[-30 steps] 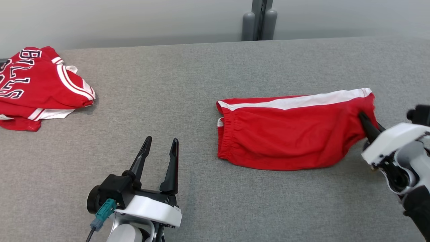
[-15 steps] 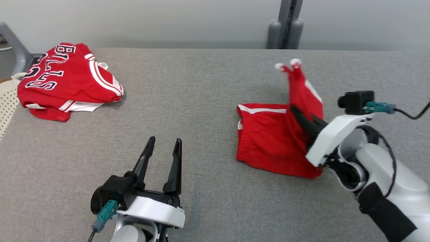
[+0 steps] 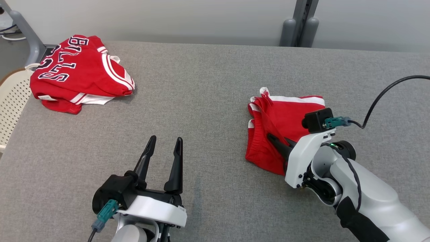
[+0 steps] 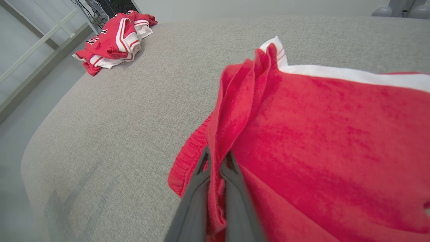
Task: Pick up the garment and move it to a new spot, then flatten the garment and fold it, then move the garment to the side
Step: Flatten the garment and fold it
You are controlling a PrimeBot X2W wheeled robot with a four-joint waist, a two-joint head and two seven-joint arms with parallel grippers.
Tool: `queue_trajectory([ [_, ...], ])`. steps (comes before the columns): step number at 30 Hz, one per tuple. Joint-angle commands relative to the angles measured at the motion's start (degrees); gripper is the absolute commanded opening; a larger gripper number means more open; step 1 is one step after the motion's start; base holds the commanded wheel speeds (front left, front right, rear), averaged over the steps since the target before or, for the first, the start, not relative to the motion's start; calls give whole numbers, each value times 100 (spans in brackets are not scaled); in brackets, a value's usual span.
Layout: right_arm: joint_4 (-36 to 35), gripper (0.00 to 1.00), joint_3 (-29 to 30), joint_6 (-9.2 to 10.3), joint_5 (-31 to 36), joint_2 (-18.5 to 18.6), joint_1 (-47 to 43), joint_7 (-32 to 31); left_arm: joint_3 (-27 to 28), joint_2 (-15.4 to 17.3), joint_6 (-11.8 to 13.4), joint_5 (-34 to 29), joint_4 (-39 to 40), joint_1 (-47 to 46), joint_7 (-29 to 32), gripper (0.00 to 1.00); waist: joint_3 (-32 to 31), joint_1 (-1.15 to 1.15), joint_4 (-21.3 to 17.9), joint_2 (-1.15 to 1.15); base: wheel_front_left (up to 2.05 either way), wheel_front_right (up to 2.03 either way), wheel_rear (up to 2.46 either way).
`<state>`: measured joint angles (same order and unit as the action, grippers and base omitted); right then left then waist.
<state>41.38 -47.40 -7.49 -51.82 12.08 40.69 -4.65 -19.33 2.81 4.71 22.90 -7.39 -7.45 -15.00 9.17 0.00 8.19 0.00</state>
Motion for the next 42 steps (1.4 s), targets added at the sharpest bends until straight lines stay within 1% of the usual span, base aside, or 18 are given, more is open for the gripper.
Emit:
queue_trajectory([
  [1, 17, 0, 11, -1, 91, -14, -31, -25, 14, 19, 38, 30, 32, -40, -26, 100, 1, 0, -2, 0, 0, 0, 0],
  [3, 16, 0, -10, -1, 199, -34, -44, -57, 24, 20, 54, 29, 44, -30, -26, 100, 4, 0, -10, 0, 0, 0, 0],
  [4, -9, 13, -3, -1, 238, -47, -57, -63, 30, 19, 55, 31, 52, -27, -26, 100, 5, 0, -16, 0, 0, 0, 0],
  [5, -46, 30, -2, -1, 278, -65, -79, -80, 35, 19, 52, 32, 54, -27, -26, 100, 5, 0, -24, 0, 0, 0, 0],
  [6, -97, 45, -7, -1, 319, -82, -99, -85, 40, 19, 55, 30, 58, -29, -26, 100, 6, 0, -33, 0, 0, 0, 0],
  [8, -222, 100, -17, -1, 407, -100, -135, -84, 46, 19, 60, 23, 60, -32, -26, 100, 11, 0, -53, 0, 0, 0, 0],
  [14, -715, 100, 125, -1, 642, -54, -319, -10, 59, 19, 50, 2, 31, -41, -26, 100, 15, 0, -111, 0, 0, 0, 0],
  [19, -1130, 100, 474, -1, 933, 57, -543, 110, 60, 19, 53, -20, 31, -36, -26, 100, 9, 0, -147, 0, 0, 0, 0],
  [24, -1571, 100, 1254, -1, 1242, 156, -827, 413, 85, 19, 46, -24, 50, -35, -26, 100, 24, 0, -186, 0, 0, 0, 0],
  [28, -1692, 100, 1954, -1, 1641, 74, -1024, 630, 88, 20, 30, -43, 51, -51, -26, 100, 55, 0, -206, 0, 0, 0, 0],
  [29, -1692, 100, 1954, -1, 1641, 74, -1024, 630, 88, 20, 30, -43, 51, -51, -26, 100, 55, 0, -206, 0, 0, 0, 0],
  [31, -1686, 100, 2161, -1, 1795, -44, -1134, 619, 74, 20, 15, -48, 43, -84, -26, 100, 76, 0, -191, 0, 0, 0, 0],
  [32, -1685, 88, 2232, -1, 1875, -90, -1171, 623, 67, 21, 8, -49, 37, -102, -26, 100, 87, 0, -180, 0, 0, 0, 0],
  [33, -1670, 45, 2287, -1, 1942, -118, -1208, 624, 62, 21, 3, -54, 34, -116, -26, 100, 98, 0, -167, 0, 0, 0, 0],
  [34, -1642, 36, 2345, -1, 1992, -148, -1246, 622, 59, 21, 4, -57, 32, -128, -26, 100, 109, 0, -148, 0, 0, 0, 0],
  [35, -1605, 15, 2390, -1, 2040, -188, -1281, 622, 56, 19, 3, -61, 32, -131, -26, 100, 121, 0, -127, 0, 0, 0, 0],
  [36, -1553, 0, 2424, -1, 2090, -225, -1309, 626, 53, 20, 5, -65, 31, -134, -26, 100, 133, 0, -104, 0, 0, 0, 0],
  [42, -1056, 0, 2529, -1, 2433, -358, -1355, 770, 39, 21, 34, -58, 67, -163, -26, 100, 211, 0, 66, 0, 0, 0, 0],
])
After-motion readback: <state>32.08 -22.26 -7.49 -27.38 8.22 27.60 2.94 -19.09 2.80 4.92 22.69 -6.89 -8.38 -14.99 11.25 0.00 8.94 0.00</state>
